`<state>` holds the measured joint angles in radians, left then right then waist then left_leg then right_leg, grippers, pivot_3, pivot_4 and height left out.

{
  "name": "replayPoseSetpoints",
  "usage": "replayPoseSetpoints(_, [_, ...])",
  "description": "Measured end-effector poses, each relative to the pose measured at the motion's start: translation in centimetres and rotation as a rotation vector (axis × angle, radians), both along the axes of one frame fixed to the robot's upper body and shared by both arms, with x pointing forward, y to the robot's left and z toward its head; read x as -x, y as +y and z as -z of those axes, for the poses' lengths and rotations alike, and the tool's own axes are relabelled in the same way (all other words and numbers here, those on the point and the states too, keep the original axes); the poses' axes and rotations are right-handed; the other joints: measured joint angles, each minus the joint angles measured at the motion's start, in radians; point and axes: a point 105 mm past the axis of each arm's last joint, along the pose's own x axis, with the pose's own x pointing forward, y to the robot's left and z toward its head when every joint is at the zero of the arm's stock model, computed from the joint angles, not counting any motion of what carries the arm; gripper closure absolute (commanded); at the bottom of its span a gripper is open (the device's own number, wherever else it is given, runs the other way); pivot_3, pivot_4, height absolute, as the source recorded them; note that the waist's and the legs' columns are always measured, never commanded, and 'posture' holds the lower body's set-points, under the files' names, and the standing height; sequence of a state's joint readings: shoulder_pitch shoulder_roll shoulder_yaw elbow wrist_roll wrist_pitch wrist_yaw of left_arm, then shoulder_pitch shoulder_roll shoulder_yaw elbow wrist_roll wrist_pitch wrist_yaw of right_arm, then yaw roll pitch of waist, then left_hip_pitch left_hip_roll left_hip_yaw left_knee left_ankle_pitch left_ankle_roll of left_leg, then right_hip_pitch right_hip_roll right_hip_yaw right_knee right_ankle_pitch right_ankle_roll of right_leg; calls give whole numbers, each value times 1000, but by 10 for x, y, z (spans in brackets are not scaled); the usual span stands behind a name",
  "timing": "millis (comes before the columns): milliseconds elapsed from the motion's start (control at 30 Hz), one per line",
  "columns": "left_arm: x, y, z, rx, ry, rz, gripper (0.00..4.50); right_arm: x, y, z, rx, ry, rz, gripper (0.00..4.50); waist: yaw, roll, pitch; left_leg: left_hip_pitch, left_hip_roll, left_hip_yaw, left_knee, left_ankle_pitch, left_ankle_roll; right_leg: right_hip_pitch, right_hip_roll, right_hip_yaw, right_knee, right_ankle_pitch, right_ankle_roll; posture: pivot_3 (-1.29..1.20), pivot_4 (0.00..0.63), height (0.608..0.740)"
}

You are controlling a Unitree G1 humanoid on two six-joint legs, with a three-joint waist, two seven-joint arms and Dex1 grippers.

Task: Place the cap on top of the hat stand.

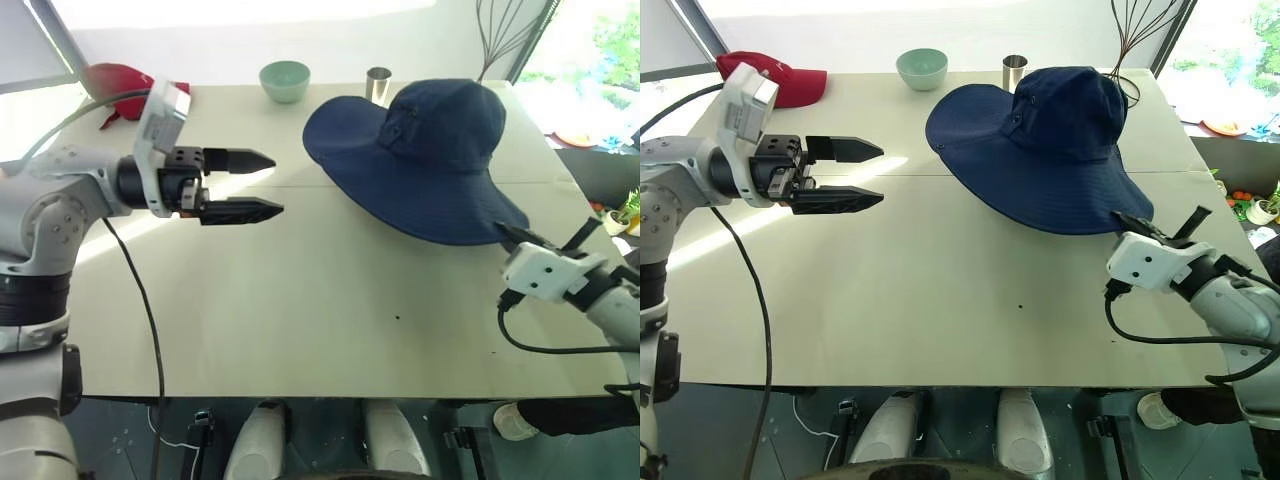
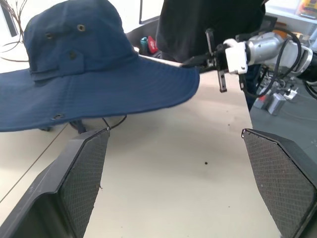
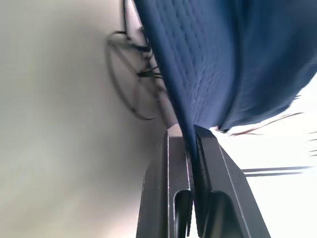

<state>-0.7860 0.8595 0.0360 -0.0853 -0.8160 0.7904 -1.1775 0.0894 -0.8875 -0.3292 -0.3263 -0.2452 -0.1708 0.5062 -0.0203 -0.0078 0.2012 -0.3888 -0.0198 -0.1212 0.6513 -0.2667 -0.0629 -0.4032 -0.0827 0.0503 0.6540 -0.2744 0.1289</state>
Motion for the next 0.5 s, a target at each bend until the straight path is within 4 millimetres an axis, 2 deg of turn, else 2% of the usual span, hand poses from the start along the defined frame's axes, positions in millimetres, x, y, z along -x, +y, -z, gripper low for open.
replayPoseSetpoints(233, [-2, -2, 1, 4, -18, -3, 0, -1, -2, 3, 76, -31, 1, 4375, -1, 0, 0, 0, 0, 0, 0, 0, 0, 0, 0, 0, 0, 0, 0, 0, 150, 740])
replayPoseSetpoints(333, [-3, -2, 0, 1, -24, -4, 0, -1, -5, 6, 79, -20, 13, 3549, 0, 0, 0, 0, 0, 0, 0, 0, 0, 0, 0, 0, 0, 0, 0, 0, 150, 740])
replayPoseSetpoints(400, [-3, -2, -1, -1, -27, -6, 0, -1, -7, 7, 81, -22, 24, 2596, 0, 0, 0, 0, 0, 0, 0, 0, 0, 0, 0, 0, 0, 0, 0, 0, 150, 740])
replayPoseSetpoints(500, [-4, -1, -1, -1, -25, -7, 0, -2, -12, 7, 100, -39, 52, 2517, 0, 0, 0, 0, 0, 0, 0, 0, 0, 0, 0, 0, 0, 0, 0, 0, 150, 740])
